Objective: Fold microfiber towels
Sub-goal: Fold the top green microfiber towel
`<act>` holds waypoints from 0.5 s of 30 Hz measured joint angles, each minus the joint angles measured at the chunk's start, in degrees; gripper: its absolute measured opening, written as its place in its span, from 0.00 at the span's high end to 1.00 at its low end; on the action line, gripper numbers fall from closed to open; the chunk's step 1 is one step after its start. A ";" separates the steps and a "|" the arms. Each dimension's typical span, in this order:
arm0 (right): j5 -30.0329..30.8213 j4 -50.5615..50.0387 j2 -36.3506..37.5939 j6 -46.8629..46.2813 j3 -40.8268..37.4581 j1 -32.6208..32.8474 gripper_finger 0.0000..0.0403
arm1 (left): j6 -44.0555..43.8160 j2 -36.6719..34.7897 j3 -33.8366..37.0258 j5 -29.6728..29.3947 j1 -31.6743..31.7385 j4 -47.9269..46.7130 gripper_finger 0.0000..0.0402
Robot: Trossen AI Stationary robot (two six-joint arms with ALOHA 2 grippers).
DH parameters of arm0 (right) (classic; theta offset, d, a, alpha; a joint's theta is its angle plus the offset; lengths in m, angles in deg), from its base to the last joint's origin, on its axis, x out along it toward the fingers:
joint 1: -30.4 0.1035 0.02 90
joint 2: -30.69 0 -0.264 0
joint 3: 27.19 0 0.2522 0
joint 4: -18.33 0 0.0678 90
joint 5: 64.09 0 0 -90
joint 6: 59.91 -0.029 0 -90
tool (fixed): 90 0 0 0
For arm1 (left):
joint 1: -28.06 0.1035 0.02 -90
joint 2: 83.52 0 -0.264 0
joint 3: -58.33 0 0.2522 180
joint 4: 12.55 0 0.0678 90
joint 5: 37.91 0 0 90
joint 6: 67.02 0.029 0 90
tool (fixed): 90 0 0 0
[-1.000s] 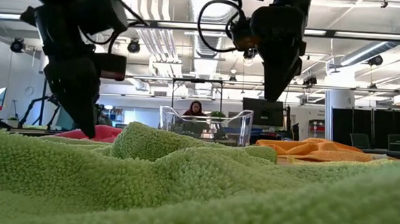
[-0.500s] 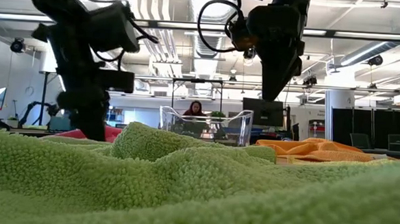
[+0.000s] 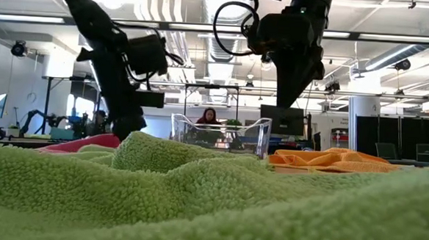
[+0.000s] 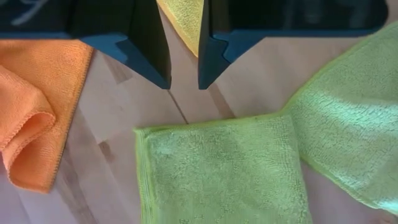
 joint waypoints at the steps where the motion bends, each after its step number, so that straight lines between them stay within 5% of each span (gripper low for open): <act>1: 0.00 -0.01 0.00 0.00 0.00 0.00 0.83 | -0.03 -0.44 -0.60 0.11 0.62 -0.44 0.98; 4: -0.01 -0.37 0.03 0.01 0.00 0.02 0.83 | -2.23 -3.46 -2.78 1.77 0.64 -1.91 0.98; 9: -0.07 -1.18 1.01 0.51 0.00 0.13 0.84 | -8.02 -8.71 -4.19 12.43 -2.87 1.28 0.98; 15: -0.18 -1.69 2.63 2.42 0.00 0.13 0.85 | -16.46 -8.65 -4.11 13.21 -10.61 5.15 0.98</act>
